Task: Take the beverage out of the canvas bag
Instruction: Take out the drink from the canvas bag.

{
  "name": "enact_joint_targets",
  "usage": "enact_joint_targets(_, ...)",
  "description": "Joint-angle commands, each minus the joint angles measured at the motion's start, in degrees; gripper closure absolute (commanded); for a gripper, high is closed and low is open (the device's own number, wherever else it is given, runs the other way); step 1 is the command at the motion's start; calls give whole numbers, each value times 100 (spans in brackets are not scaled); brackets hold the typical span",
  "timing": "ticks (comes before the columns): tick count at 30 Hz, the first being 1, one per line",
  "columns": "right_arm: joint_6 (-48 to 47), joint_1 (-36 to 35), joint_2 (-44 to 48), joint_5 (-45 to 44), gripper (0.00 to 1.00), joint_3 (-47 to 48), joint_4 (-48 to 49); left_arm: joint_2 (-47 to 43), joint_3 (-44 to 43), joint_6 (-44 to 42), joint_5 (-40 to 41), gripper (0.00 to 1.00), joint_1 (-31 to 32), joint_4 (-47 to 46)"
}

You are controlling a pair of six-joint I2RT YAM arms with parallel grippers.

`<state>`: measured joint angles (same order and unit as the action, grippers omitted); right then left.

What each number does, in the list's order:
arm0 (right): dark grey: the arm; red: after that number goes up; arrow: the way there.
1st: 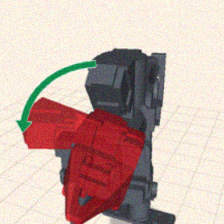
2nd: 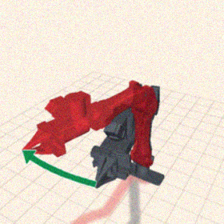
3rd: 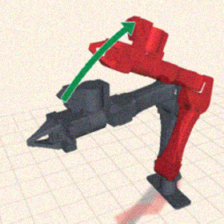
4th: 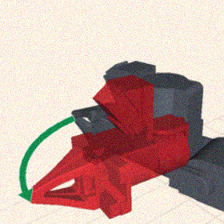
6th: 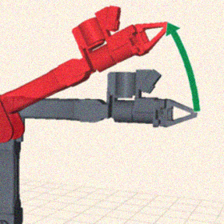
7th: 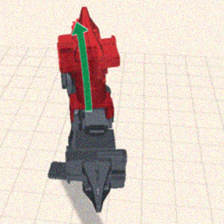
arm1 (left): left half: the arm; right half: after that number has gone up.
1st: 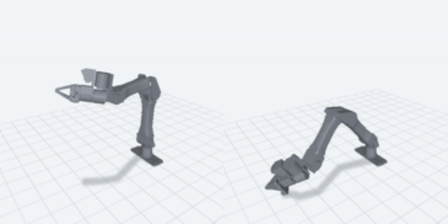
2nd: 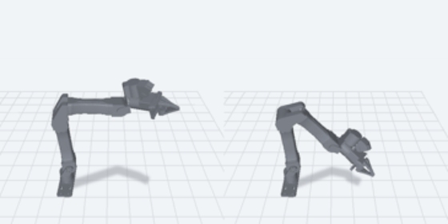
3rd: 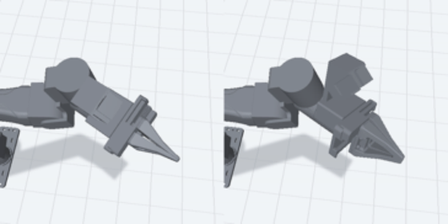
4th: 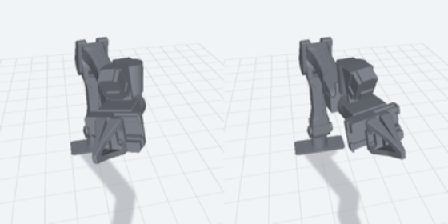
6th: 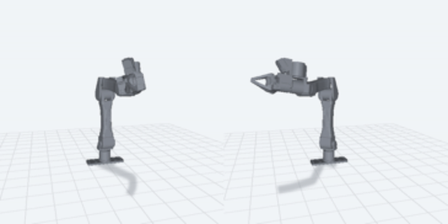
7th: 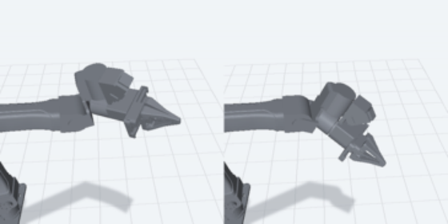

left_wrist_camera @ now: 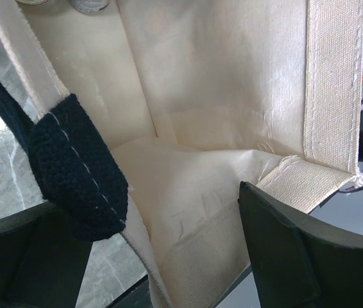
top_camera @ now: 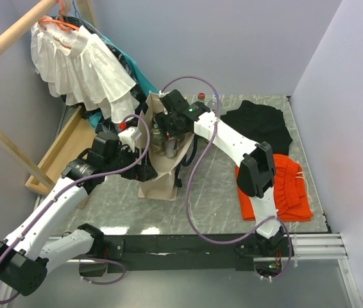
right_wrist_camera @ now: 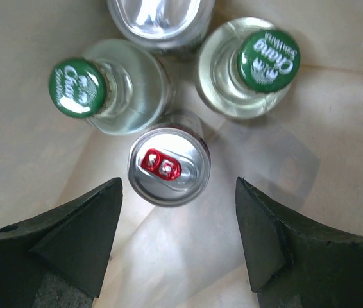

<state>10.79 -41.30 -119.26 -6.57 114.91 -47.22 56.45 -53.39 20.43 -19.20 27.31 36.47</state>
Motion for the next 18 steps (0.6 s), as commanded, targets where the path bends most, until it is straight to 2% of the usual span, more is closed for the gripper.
enact_joint_targets(1,-77,104,-167,94,23,400,82,-81,-146,-109,48,9,2,247)
enact_joint_targets(6,-50,96,-238,357,22,515,90,-90,-137,-109,57,9,2,238)
enact_joint_targets(18,-77,96,-396,367,23,549,73,-72,-146,-109,83,9,2,255)
